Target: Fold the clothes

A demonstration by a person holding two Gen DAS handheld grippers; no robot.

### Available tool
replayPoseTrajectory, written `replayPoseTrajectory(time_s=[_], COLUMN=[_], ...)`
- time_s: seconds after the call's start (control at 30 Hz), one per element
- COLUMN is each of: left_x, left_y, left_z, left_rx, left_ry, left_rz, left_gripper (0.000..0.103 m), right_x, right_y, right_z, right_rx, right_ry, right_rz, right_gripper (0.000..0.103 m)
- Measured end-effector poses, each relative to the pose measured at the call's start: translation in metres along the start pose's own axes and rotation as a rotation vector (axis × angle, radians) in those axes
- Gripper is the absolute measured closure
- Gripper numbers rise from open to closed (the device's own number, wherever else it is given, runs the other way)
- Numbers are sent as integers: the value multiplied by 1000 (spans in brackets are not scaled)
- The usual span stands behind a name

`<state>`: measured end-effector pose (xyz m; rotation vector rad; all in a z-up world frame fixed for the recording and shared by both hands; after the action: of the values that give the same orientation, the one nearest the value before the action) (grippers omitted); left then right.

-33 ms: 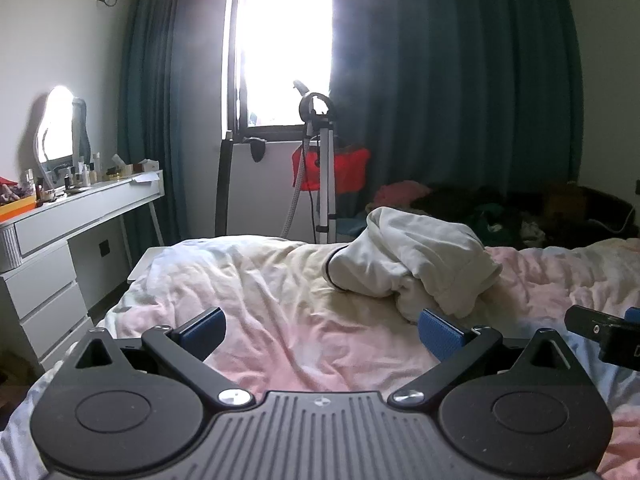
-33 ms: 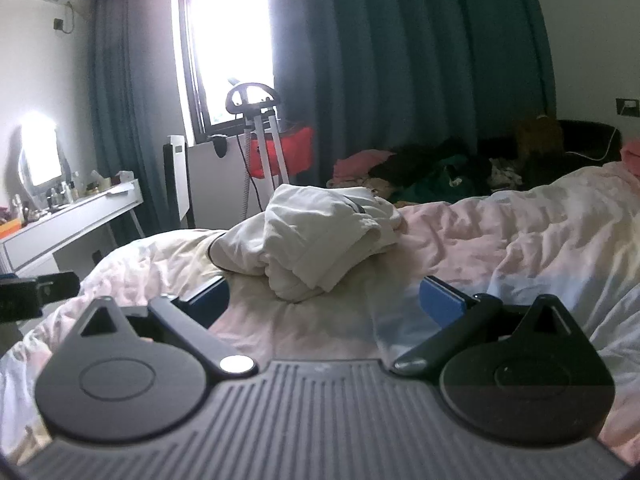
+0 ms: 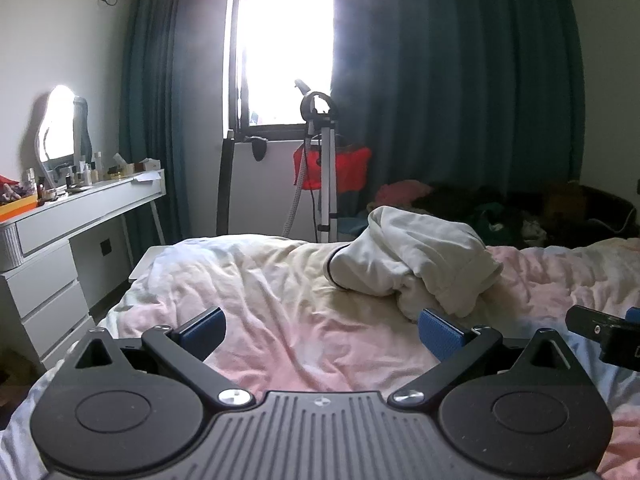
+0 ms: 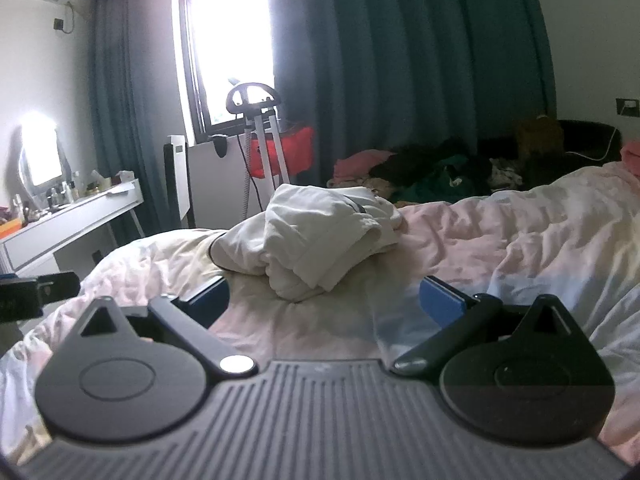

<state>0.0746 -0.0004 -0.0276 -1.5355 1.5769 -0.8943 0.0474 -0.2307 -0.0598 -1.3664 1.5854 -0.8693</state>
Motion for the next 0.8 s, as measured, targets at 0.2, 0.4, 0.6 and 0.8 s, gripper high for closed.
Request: replayPoseTrajectory(time_s=[0.2, 0.4, 0.6, 0.8], left_x=[-2, -2, -2, 2], left_y=[2, 1, 2, 5], left_z=[-3, -13, -11, -11], left_rx=[-8, 5, 15, 23], left_ry=[4, 10, 11, 11], left_rz=[3, 2, 3, 15], left_gripper=[0, 0, 0, 0], right_x=[-4, -5, -4, -4], right_y=[-1, 1, 1, 0], right_z=[2, -6, -5, -5], right_rx=[4, 27, 15, 18], right_ry=[2, 6, 9, 4], right_rz=[-13, -24, -25, -24], right_gripper=[0, 0, 0, 0])
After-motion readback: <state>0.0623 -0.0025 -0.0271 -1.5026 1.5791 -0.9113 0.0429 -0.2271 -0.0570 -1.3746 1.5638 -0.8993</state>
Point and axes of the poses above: each gripper's, at about its wrist camera, not at the fingertips, and z roughly the way its jaws point, x to its right, y to its underside, the point moved 8 cm from there along z, roughly the way its jaws point, and after that the axes turned 8 degrees about -x, right-handed, at the moved point
